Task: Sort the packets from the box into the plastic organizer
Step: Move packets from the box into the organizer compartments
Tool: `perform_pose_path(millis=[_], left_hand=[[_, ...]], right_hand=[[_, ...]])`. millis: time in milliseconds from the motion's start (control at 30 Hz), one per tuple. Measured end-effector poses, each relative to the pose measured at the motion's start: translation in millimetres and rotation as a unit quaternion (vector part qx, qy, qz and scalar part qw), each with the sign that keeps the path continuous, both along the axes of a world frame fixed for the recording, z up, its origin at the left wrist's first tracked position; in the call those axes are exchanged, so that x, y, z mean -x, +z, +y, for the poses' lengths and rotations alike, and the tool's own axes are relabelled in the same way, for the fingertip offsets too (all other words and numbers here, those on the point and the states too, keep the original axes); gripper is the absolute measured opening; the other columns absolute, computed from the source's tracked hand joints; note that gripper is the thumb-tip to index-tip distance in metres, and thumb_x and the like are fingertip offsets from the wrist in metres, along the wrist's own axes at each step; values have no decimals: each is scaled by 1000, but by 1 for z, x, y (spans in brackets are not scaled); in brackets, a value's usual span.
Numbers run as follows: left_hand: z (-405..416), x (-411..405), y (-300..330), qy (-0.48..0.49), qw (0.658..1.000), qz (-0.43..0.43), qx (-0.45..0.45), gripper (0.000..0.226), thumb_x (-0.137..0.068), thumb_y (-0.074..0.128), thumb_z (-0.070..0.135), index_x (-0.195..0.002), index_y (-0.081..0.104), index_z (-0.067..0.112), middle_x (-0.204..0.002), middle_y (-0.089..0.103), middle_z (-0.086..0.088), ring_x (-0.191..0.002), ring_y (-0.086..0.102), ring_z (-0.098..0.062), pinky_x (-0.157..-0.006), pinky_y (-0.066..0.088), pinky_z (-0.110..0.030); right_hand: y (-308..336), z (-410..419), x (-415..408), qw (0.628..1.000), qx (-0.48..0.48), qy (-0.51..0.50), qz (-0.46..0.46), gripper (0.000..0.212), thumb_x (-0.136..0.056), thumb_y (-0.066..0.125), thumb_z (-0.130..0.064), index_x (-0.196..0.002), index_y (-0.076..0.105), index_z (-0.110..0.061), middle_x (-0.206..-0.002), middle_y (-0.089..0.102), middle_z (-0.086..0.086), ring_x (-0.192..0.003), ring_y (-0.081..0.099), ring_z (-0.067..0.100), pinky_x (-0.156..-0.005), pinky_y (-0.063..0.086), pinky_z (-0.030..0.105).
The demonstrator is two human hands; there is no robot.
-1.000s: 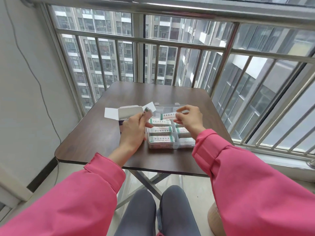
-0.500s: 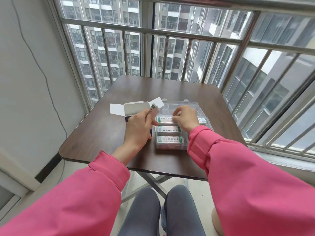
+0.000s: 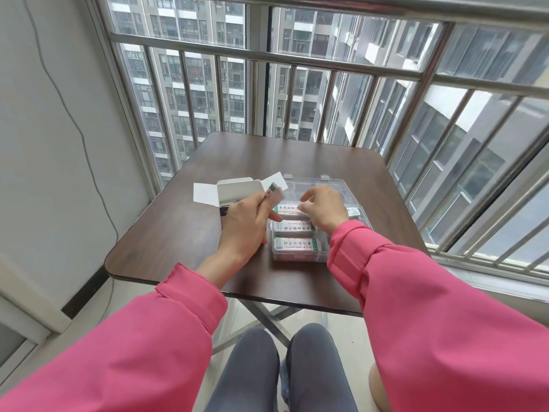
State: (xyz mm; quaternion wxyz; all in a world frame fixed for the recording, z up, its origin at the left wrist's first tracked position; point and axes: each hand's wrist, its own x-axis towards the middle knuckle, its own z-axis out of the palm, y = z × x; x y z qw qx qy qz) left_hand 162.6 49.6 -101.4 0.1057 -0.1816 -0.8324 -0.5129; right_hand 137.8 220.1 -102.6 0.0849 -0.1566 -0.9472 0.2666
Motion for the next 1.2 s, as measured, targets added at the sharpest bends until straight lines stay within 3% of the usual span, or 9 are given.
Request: perform_pose_path(millis=[100,233,367,467,700,833,967,1133,1200], left_hand=[[0,-2,1,-50,999,-19,-9,27,-100,45,25,-82,61,13,-72,72,5,-34,48,-16,-51,47,-29],[3,-3,-7,-117,992,-49,25,26,-100,43,24,-83,63,25,-69,70,0,-41,46,4,-53,34,-19],[11,-7,-7,-135,984,-63,93,36,-99,41,35,-92,69,13,-65,66,6,-57,52,7,-67,37,-17],[12,-13,-7,-175,977,-98,69,36,-100,37,35,-89,70,26,-65,64,8,-56,51,12,-70,35,-22],[9,-10,-7,-41,992,-115,29,41,-101,34,33,-89,69,18,-71,63,3,-81,54,-15,-72,31,-26],[3,-6,-10,-41,993,-111,-12,39,-97,33,35,-83,68,25,-66,59,9,-89,55,-20,-85,38,-35],[0,-10,-8,-47,993,-103,-16,44,-83,28,41,-85,70,25,-66,58,10,-91,58,-22,-89,41,-37],[2,-11,-4,-50,992,-113,6,34,-79,35,40,-74,65,25,-92,68,1,-100,59,-21,-93,41,-36],[3,-12,-5,-60,993,-96,35,31,-85,47,39,-91,69,19,-105,69,-1,-104,59,-18,-94,42,-33]], right_hand=[[13,-1,-11,996,58,5,63,19,-91,57,-23,-96,70,-11,-94,69,8,-88,64,20,-82,50,35],[32,-8,-47,937,345,38,36,34,-98,46,-31,-78,64,-10,-52,63,0,-40,53,6,-44,38,18],[31,-9,-71,879,471,73,-26,30,-95,52,-31,-78,63,-9,-58,69,2,-48,63,7,-47,45,14],[25,-6,-76,871,487,64,-21,28,-93,56,-29,-78,65,-7,-61,70,3,-53,66,9,-52,50,14],[17,5,-78,898,436,31,50,10,-84,62,8,-83,61,-2,-74,58,12,-45,62,6,-51,50,14],[3,7,-78,957,283,24,57,17,-81,65,2,-76,61,-13,-64,61,5,-41,56,-1,-50,43,17],[-8,2,-77,985,164,26,54,8,-77,70,-8,-79,66,-15,-72,68,8,-63,62,14,-65,47,25],[-9,-4,-79,994,78,45,56,9,-74,71,-10,-83,71,-9,-83,66,9,-77,56,15,-66,34,22],[-11,-4,-77,995,60,55,52,8,-73,72,-12,-81,71,-11,-83,67,9,-79,58,17,-67,35,23]])
